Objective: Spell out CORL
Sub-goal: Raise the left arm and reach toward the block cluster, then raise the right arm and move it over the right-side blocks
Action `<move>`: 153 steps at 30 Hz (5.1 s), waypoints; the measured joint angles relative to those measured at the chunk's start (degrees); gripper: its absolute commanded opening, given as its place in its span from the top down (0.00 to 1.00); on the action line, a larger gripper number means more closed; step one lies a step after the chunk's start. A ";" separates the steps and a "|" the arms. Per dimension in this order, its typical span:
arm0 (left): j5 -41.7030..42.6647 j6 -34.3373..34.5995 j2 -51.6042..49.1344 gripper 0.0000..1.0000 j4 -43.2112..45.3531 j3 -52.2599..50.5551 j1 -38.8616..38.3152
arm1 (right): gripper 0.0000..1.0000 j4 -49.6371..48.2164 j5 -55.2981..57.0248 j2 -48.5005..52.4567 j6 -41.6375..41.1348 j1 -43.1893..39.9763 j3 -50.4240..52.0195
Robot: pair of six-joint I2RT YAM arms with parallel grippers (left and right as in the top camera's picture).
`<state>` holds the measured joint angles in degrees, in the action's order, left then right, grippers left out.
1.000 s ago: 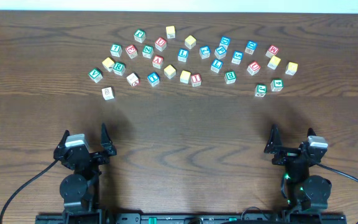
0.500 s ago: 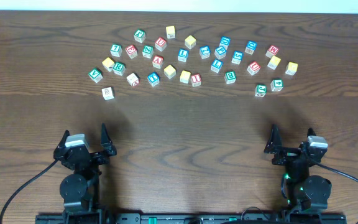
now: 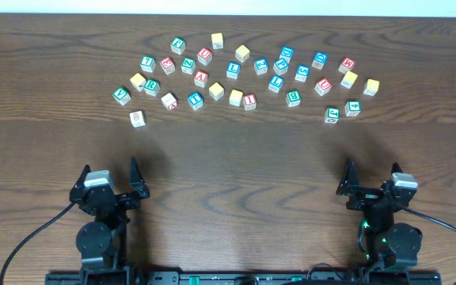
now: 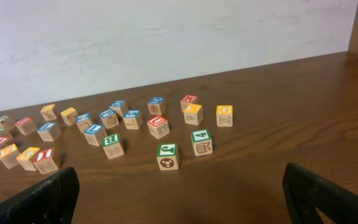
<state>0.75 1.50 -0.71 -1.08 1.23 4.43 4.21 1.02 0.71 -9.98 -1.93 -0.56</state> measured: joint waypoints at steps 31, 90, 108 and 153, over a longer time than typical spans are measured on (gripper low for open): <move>12.92 0.15 -62.55 0.02 -35.87 67.63 -0.02 | 0.01 -0.70 0.76 0.02 0.70 0.00 0.04; 13.11 0.15 -69.96 0.02 -36.02 71.17 -0.02 | 0.01 41.33 -16.83 79.87 7.87 0.00 -77.46; 13.11 0.15 -69.94 0.02 -36.02 71.17 -0.02 | 0.01 53.42 -17.42 91.41 11.10 0.00 -93.53; 12.41 1.31 -74.27 0.02 -38.45 76.81 -0.02 | 0.04 49.07 -22.03 91.41 7.13 2.27 -93.53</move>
<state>13.17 2.81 -74.98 -39.53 78.04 4.40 53.28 -21.02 92.12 -2.85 0.34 -94.08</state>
